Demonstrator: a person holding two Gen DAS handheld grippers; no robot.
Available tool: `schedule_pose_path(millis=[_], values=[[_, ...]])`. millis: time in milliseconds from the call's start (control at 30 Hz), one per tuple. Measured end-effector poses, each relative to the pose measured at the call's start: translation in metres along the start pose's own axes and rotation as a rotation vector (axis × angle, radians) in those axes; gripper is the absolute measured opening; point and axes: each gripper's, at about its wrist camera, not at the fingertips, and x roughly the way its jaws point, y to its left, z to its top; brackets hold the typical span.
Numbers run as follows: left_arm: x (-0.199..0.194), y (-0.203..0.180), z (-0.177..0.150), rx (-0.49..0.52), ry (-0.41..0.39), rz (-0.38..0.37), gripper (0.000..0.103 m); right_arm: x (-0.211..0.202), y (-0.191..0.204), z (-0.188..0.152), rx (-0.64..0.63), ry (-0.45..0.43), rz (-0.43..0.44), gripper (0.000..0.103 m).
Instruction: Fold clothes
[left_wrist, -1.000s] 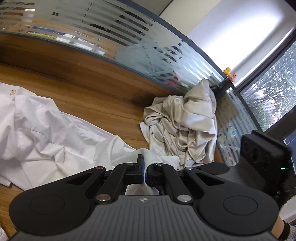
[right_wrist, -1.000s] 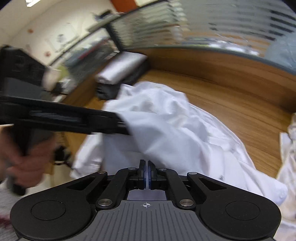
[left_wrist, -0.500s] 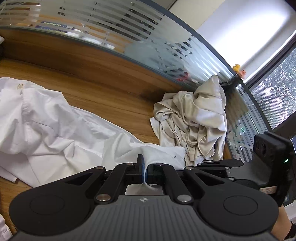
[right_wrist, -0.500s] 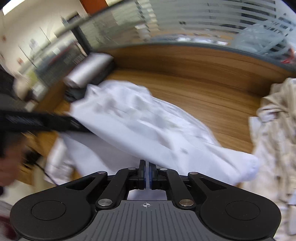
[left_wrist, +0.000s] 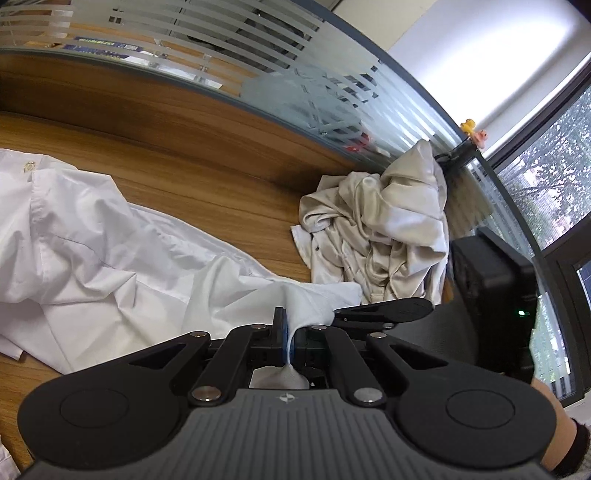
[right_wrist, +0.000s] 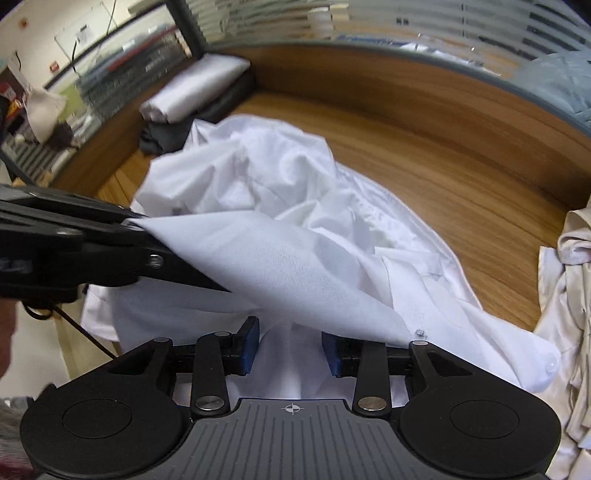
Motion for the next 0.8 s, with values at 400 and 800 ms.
schedule_pose_path(millis=[400,800], values=[[0.003,0.033,0.022,-0.108,-0.026,0.077,0.002,-0.074,-0.033,-0.017,0.250,-0.260,0.233,0.003],[0.018,0.032,0.008,-0.119,0.047,0.045,0.018,-0.120,-0.060,-0.024,0.466,-0.500,0.503,0.003]])
